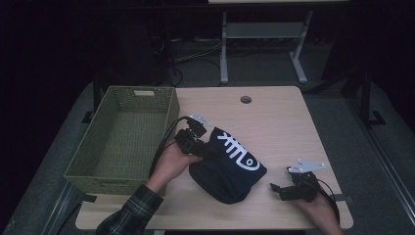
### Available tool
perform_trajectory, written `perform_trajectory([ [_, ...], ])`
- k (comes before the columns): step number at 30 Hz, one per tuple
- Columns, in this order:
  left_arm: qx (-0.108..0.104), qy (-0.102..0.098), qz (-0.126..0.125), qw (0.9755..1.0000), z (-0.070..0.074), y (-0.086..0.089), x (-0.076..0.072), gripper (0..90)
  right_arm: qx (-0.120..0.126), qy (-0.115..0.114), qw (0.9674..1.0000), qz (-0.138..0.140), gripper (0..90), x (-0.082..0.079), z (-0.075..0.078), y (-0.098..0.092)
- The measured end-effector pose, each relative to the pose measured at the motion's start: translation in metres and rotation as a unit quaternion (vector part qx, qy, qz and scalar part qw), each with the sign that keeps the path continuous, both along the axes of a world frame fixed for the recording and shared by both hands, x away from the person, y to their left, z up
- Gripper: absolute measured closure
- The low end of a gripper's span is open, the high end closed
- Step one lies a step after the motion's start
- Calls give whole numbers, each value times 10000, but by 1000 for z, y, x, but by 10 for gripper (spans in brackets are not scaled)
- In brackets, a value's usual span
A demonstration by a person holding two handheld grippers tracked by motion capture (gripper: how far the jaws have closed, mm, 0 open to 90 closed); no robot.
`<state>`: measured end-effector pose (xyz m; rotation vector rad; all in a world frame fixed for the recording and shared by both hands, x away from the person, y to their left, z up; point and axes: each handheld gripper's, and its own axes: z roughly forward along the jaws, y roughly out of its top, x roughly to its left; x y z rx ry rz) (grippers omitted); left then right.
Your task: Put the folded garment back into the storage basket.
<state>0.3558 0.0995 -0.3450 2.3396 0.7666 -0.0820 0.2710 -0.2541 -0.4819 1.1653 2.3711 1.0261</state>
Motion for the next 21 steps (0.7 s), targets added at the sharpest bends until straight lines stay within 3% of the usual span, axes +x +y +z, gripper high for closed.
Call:
perform_trajectory([
  [21,115,-197,-32,9997,46,18,0,701,13,0,10000,-12,92,0,0,0],
])
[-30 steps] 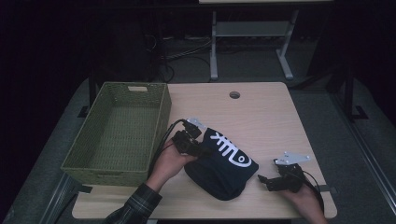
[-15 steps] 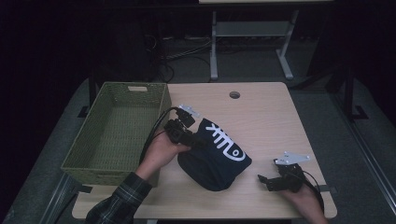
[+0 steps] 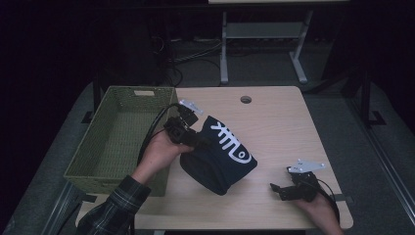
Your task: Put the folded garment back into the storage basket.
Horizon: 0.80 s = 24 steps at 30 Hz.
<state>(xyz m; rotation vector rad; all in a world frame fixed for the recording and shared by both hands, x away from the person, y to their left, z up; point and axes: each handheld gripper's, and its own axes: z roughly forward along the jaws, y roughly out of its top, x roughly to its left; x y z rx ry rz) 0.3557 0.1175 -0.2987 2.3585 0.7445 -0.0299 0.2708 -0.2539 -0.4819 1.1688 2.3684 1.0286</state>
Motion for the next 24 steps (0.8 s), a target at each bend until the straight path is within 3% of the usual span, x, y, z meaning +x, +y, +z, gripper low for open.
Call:
perform_trajectory([
  [9,13,-142,87,9999,28,17,-2,701,-12,-5,10000,8,92,0,0,0],
  [16,64,-144,191,9997,43,35,-3,700,1,0,10000,0,92,0,0,0],
  [24,-55,-127,365,9992,60,55,-6,700,1,-2,10000,0,92,0,0,0],
])
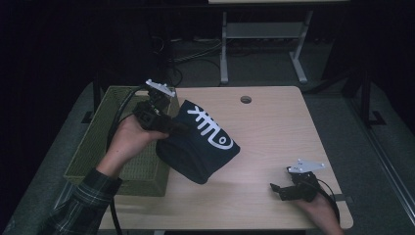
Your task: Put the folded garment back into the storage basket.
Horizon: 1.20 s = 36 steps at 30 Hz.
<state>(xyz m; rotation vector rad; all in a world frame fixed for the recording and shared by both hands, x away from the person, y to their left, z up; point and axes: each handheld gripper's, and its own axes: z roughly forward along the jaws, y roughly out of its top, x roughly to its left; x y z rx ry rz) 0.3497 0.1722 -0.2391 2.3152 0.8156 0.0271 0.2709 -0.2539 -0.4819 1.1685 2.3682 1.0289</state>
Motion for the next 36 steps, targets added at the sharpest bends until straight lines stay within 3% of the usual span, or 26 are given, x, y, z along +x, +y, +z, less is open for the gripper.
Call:
perform_trajectory([
  [22,-31,-161,517,9985,42,62,-9,700,-10,-6,10000,-27,92,0,0,0],
  [36,-109,-258,1031,9943,54,110,-15,701,-10,-1,10000,-48,92,0,0,0],
])
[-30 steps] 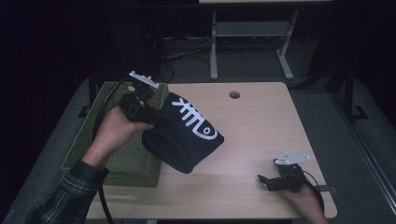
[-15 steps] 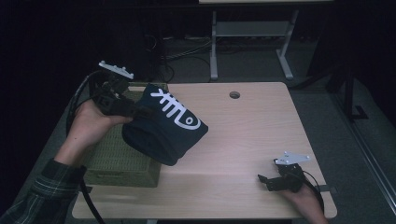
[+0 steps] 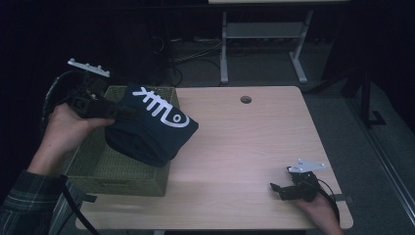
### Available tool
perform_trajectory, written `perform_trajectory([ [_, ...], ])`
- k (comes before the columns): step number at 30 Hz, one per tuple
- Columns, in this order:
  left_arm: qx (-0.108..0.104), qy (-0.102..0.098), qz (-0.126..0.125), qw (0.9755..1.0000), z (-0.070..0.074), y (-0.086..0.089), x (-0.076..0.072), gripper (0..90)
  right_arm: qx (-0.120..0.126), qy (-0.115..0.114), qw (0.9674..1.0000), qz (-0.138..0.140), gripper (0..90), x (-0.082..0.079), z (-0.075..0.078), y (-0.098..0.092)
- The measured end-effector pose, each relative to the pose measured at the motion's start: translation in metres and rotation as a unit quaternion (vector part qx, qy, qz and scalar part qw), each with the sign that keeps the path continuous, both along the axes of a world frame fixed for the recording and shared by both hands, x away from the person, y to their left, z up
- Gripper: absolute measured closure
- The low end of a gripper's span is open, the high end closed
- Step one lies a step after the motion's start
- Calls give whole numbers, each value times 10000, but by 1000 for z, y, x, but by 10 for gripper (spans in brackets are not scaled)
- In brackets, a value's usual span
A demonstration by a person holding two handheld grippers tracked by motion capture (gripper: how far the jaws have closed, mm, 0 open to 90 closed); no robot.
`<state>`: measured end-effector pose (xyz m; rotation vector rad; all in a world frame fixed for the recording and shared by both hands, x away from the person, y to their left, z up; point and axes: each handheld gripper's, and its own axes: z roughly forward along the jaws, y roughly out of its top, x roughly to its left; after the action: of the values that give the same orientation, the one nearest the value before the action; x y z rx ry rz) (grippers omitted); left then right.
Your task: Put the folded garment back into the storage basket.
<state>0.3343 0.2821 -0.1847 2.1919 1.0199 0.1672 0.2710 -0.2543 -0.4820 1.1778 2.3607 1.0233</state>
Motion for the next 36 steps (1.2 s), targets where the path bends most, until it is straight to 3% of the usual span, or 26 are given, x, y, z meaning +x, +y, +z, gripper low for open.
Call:
perform_trajectory([
  [12,-59,58,559,9984,-5,46,0,700,-6,5,10000,-22,92,0,0,0],
  [17,-104,78,688,9975,-9,56,1,700,3,8,10000,-32,92,0,0,0],
  [36,-101,449,1124,9926,-54,85,5,700,-4,4,10000,-11,92,0,0,0],
])
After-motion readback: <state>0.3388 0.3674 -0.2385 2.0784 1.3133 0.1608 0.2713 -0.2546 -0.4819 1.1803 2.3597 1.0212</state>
